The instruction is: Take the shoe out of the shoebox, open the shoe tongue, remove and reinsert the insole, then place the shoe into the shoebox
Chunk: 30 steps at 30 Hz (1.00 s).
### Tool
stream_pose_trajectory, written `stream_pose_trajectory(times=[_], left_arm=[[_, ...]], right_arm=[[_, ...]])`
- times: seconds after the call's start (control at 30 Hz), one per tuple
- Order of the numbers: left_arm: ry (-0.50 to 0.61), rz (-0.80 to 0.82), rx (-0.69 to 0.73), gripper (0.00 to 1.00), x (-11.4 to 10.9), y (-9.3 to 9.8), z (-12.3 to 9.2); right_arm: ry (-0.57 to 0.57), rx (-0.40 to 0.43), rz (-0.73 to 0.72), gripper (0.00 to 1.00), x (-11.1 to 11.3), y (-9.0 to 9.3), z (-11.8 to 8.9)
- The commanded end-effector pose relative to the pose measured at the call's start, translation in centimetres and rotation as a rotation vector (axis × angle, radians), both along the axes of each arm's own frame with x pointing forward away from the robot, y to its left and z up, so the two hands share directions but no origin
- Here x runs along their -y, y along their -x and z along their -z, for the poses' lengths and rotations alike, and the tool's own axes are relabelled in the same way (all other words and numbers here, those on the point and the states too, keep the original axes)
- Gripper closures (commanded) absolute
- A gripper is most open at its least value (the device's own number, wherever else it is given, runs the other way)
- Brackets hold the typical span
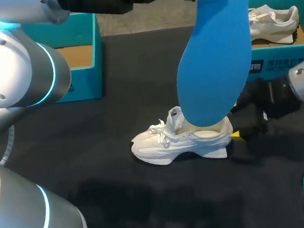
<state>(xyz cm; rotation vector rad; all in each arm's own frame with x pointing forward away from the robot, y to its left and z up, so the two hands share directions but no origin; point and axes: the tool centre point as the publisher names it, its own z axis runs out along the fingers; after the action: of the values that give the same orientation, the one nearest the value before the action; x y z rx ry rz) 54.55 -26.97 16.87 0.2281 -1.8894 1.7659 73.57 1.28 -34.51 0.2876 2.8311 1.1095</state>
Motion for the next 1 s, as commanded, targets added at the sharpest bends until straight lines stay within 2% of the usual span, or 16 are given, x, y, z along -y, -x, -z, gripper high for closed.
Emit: stream_pose_trajectory(times=[0.03,0.23,0.43,0.9,1.0], left_arm=[[0.0,0.0,0.0,1.0,0.0,0.0,0.1],[0.0,0.0,0.0,1.0,0.0,0.0,0.1],[0.0,0.0,0.0,1.0,0.0,0.0,0.1],[0.0,0.0,0.0,1.0,0.0,0.0,0.1],[0.0,0.0,0.0,1.0,0.0,0.0,0.1]], right_arm=[[0.327,-0.049,0.019,0.0,-0.5,0.6,-1.6],[0.49,-0.054,0.033,0.0,-0.8,0.6,-1.9],[0.588,-0.049,0.043,0.0,-0.7,0.4,-1.8],[0.676,-0.063,0.039,0.0,-1.8,-0.2,-2.1],[0.736,-0.083,0.047,0.0,-2.0,-0.3,-2.3]])
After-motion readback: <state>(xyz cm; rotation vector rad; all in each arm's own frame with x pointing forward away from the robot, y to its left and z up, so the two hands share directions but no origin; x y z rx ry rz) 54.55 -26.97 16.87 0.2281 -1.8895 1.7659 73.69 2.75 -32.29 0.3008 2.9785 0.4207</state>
